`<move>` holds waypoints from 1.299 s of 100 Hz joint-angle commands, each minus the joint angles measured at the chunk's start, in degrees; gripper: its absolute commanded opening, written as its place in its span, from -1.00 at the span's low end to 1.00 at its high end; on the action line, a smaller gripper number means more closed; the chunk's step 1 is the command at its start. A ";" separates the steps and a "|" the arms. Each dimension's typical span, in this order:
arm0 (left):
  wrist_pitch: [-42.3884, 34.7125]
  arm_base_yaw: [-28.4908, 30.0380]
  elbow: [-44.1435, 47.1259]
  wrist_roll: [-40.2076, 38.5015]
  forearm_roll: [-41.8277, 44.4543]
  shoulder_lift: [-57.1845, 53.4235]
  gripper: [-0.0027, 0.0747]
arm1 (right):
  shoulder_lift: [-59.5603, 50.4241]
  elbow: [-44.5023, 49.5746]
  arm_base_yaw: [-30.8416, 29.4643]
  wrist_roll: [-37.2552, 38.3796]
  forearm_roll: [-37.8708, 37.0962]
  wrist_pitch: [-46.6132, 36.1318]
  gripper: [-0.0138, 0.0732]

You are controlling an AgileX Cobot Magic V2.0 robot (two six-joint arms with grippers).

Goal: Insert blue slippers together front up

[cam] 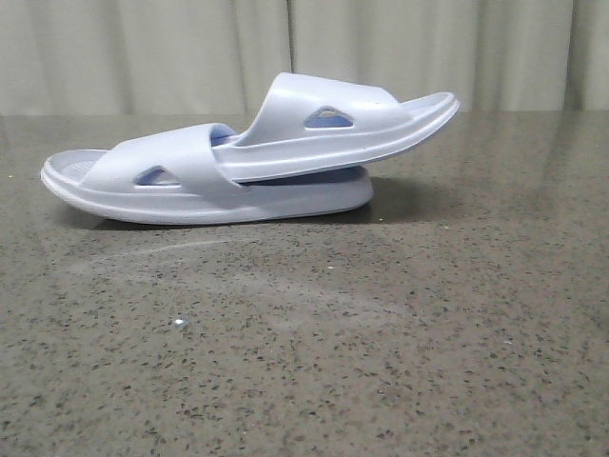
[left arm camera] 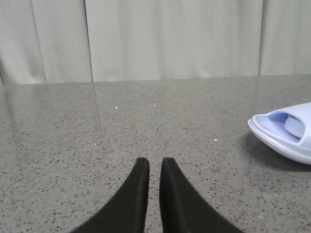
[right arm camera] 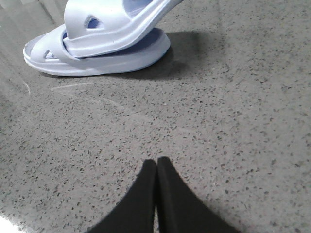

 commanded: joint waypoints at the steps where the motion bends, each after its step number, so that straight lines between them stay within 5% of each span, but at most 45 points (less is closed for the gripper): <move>1: -3.60 -0.33 0.62 -0.05 -0.05 -1.75 -0.89 | 0.16 -1.64 -0.36 -0.18 0.11 -0.37 -0.86; 100: -3.82 -0.33 0.52 -0.05 -0.05 -1.75 -0.89 | -0.20 -1.64 -0.36 -0.18 -0.58 -3.82 -0.86; 111: -3.82 -0.33 0.52 -0.05 -0.05 -1.75 -0.89 | -2.89 -1.64 -0.49 1.36 -14.82 -7.13 -0.86; 130: -3.82 -0.33 0.52 -0.05 -0.05 -1.75 -0.89 | -5.61 1.98 -3.68 28.39 -45.91 -18.29 -0.86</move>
